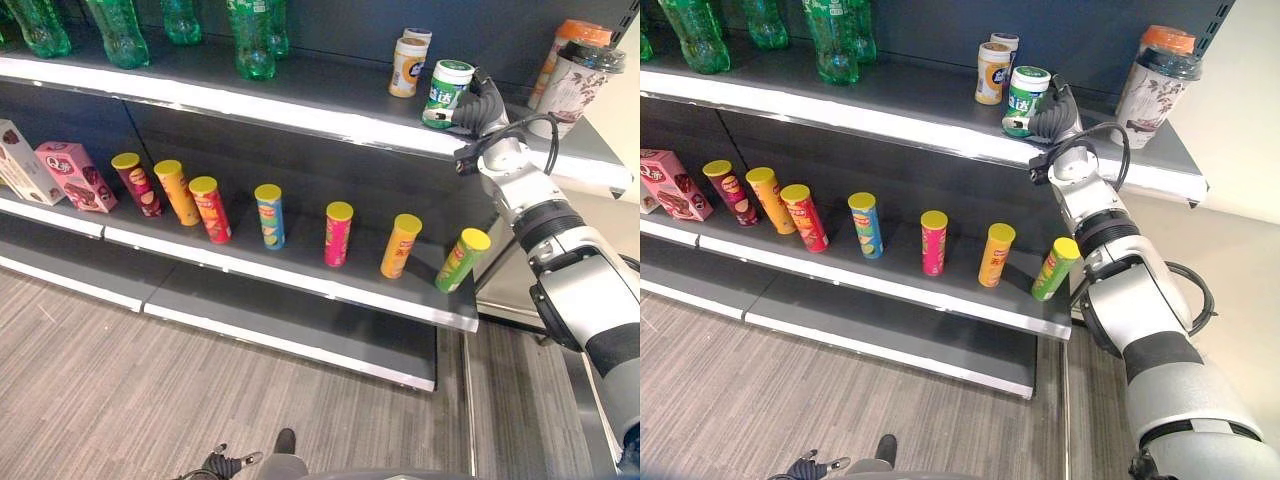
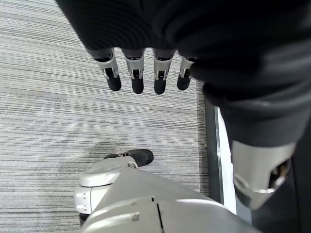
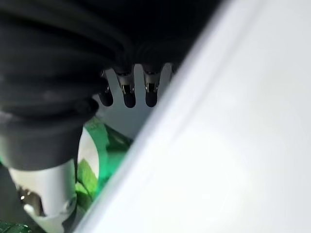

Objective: Put the goods on the table back onto the shelves and tidy them up.

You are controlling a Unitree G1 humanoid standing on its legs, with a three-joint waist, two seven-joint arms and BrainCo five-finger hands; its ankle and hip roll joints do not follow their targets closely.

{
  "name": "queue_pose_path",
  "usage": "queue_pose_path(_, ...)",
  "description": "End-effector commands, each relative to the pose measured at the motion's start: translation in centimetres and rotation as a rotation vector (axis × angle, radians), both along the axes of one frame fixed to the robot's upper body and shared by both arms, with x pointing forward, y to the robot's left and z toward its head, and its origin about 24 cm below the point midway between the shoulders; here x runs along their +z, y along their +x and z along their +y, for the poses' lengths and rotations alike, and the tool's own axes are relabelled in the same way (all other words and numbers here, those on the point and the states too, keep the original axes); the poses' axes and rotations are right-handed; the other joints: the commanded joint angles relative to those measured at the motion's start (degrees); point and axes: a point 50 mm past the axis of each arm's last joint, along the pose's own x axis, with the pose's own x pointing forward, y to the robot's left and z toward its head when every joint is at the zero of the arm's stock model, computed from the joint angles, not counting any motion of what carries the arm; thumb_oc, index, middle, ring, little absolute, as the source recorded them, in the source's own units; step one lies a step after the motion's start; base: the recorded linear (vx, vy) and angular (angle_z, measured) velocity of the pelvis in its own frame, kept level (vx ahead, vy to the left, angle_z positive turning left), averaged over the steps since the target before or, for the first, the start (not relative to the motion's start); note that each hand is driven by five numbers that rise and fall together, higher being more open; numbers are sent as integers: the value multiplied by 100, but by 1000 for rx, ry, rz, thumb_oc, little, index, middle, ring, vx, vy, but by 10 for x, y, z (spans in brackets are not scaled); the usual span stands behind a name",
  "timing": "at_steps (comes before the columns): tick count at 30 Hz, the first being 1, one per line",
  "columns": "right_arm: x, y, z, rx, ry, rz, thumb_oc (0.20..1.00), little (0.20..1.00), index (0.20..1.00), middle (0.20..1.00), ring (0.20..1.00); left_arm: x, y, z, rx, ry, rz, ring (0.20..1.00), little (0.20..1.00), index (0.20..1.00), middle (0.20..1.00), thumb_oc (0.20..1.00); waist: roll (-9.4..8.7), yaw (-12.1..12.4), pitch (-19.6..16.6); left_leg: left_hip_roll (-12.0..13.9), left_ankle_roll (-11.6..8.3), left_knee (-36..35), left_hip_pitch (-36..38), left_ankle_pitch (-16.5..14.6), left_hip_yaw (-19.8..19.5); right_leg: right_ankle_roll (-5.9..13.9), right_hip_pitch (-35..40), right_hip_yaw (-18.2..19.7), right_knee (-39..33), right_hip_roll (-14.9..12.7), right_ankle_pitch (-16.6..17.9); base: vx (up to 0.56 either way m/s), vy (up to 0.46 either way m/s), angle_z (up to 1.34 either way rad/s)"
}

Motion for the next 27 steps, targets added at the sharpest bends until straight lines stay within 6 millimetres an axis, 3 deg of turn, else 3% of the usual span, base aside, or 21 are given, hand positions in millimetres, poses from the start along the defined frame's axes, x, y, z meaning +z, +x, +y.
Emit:
queue_pose_path(1,23,2,-4,-43,-54,-28,1000,1000,1000,1000,1000,8,29,11,-14,33,-62,1000,1000,1000,1000,1000,-65,322,281,-153,-130,202,625,-991,439,502,-731,-157,445,-317,51,-2,-3,7)
queue_pose_path(27,21,0,22,52,-55,-70,1000,1000,1000,1000,1000,10,33,11,-17,34,-75,1000,1000,1000,1000,1000,-146,303,329,-132,-100,238,602,-1024,470,500,-746,-147,458,-306,61,0,0,0)
